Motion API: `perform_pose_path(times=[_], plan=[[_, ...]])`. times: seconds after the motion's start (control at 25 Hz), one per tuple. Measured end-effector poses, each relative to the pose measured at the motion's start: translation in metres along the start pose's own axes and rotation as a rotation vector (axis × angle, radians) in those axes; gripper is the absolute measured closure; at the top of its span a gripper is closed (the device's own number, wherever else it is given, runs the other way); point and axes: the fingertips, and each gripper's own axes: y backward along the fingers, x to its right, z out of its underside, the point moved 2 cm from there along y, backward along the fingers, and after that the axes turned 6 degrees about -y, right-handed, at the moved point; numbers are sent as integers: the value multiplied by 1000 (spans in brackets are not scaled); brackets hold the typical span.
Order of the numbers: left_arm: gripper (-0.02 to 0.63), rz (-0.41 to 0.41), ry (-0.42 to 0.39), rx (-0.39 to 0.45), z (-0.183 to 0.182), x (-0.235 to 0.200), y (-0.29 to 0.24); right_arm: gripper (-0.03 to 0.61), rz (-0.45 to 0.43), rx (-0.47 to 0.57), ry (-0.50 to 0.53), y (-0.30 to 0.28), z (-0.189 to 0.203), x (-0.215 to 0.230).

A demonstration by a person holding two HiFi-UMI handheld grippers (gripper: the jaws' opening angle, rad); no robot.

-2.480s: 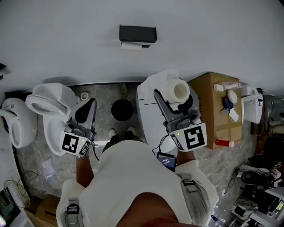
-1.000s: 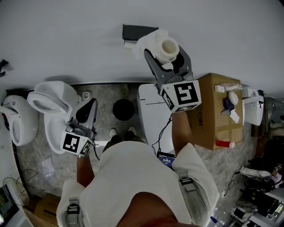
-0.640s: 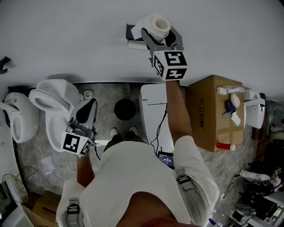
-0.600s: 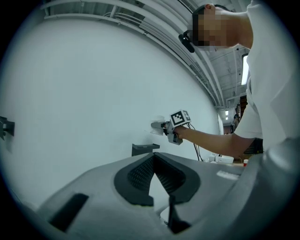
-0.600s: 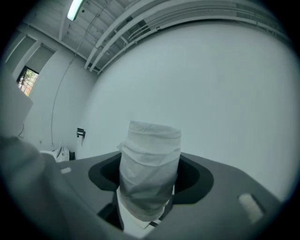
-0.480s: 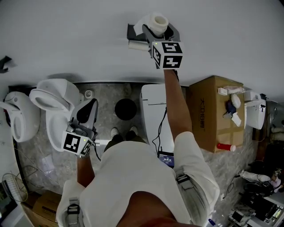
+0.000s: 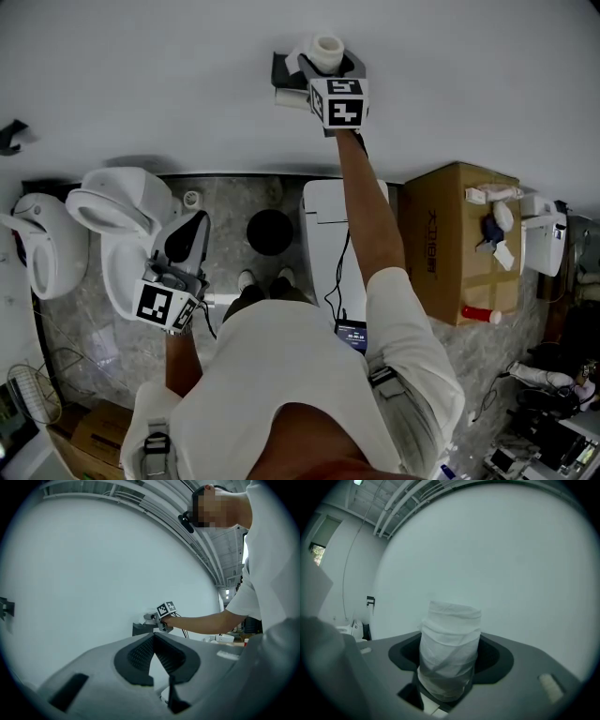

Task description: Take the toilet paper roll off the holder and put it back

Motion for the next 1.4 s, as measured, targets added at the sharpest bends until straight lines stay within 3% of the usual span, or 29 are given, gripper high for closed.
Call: perform_pose_path(times=[0.36,0.6,0.68,0.84,1.4], plan=[[612,-8,1,10,-2,-1,-3,278,58,-68,116,-8,8,-7],[612,-18,4,8,-1,-3,-1,272,73,-64,129,-9,7,-6],[611,-19,3,9,-2,-4,1,263,67,-60,125,-9,7,-8],[611,-14,-1,7,-2,-3,3,183,44,-51,68,-10,6,-9],[611,-4,-2,14,-3,-2,3,152,73,-72,15,10,17,6]])
